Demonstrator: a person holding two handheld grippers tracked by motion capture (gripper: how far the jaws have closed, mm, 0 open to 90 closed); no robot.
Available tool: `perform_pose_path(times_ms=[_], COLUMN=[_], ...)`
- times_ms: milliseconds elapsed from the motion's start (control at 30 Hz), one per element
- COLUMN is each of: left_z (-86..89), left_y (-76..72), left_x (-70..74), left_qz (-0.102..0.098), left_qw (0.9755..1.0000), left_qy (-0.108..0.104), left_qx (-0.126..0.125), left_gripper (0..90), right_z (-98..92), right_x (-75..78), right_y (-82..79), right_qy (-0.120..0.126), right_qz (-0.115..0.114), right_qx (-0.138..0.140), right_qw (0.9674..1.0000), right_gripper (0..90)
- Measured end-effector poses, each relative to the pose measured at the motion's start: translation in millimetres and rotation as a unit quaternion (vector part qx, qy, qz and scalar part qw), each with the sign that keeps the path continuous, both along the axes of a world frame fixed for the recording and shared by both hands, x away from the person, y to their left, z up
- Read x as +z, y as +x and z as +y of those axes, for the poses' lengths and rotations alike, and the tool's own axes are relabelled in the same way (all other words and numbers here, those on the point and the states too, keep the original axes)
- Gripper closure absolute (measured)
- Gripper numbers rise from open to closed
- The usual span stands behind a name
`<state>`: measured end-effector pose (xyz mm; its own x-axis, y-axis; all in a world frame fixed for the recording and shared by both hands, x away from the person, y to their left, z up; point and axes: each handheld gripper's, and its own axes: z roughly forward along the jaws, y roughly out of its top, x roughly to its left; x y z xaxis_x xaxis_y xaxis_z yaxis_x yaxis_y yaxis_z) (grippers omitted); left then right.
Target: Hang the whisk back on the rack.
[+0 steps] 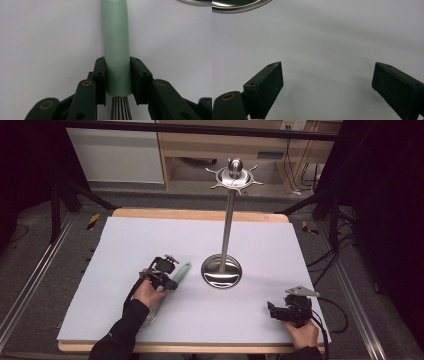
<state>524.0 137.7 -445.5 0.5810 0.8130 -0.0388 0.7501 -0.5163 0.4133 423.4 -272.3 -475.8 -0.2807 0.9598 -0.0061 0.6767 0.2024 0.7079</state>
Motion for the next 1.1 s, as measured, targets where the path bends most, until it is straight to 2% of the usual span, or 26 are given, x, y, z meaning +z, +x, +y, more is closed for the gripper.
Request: perform_pose_path(times_ms=[133, 167, 200, 300, 500, 600, 633, 667, 733, 767, 800, 867, 1000, 1100], left_z=[1.2, 1.2, 4.1, 8.3, 20.9, 27.7, 27.7, 33.6, 38.3, 38.3, 44.3, 48.7, 55.3, 59.9], left_y=[-8.1, -8.1, -11.3, -16.3, -28.7, -35.1, -35.1, -40.1, -44.2, -44.2, -49.8, -53.3, -57.3, -63.2], left_x=[10.7, 10.7, 16.0, 22.4, 33.8, 38.7, 38.7, 42.5, 45.3, 45.3, 48.1, 48.9, 52.3, 56.7], left_qz=[-0.026, -0.026, -0.039, -0.051, -0.089, -0.102, -0.102, -0.113, -0.125, -0.125, -0.138, -0.146, -0.161, -0.178], left_qw=[0.9995, 0.9995, 0.999, 0.998, 0.9937, 0.9914, 0.9914, 0.9892, 0.9869, 0.9869, 0.9832, 0.9806, 0.9769, 0.9726], left_qy=[-0.014, -0.014, -0.02, -0.033, -0.067, -0.081, -0.081, -0.093, -0.102, -0.102, -0.12, -0.131, -0.141, -0.149], left_qx=[-0.009, -0.009, -0.012, -0.015, -0.011, -0.01, -0.01, -0.009, -0.007, -0.007, -0.004, -0.002, 0.007, 0.012], left_gripper=[68.5, 68.5, 68.5, 68.5, 68.6, 68.6, 68.5, 68.5, 68.6, 68.6, 68.5, 68.5, 68.5, 68.5], right_z=[-0.3, -0.6, -0.7, -0.6, -0.9, -1.9, -1.9, -2.0, -2.2, -2.2, -1.9, -1.5, -0.5, -0.5], right_x=[-0.1, 0.0, 0.0, -0.1, -0.3, -0.6, -0.6, -0.6, -0.5, -0.5, -0.6, -0.7, -0.7, -0.5], right_y=[0.1, 0.1, 0.1, 0.1, 0.1, 0.6, 0.5, 0.5, 0.5, 0.5, 0.4, 0.1, -1.0, -1.9], right_qy=[-0.001, -0.002, -0.002, -0.002, -0.001, -0.007, -0.006, -0.006, -0.006, -0.006, -0.007, -0.006, -0.005, -0.006], right_qz=[0.001, -0.001, -0.001, 0.001, 0.0, -0.003, -0.003, -0.003, -0.003, -0.003, -0.003, -0.002, 0.001, -0.001], right_qx=[-0.001, 0.001, 0.0, -0.001, -0.001, 0.002, 0.002, 0.002, 0.002, 0.002, 0.0, -0.001, -0.001, -0.002], right_qw=[1.0, 1.0, 1.0, 1.0, 1.0, 1.0, 1.0, 1.0, 1.0, 1.0, 1.0, 1.0, 1.0, 1.0], right_gripper=[10.6, 10.6, 10.6, 10.6, 10.6, 10.6, 10.6, 10.6, 10.6, 10.6, 10.6, 10.6, 10.6, 10.6])
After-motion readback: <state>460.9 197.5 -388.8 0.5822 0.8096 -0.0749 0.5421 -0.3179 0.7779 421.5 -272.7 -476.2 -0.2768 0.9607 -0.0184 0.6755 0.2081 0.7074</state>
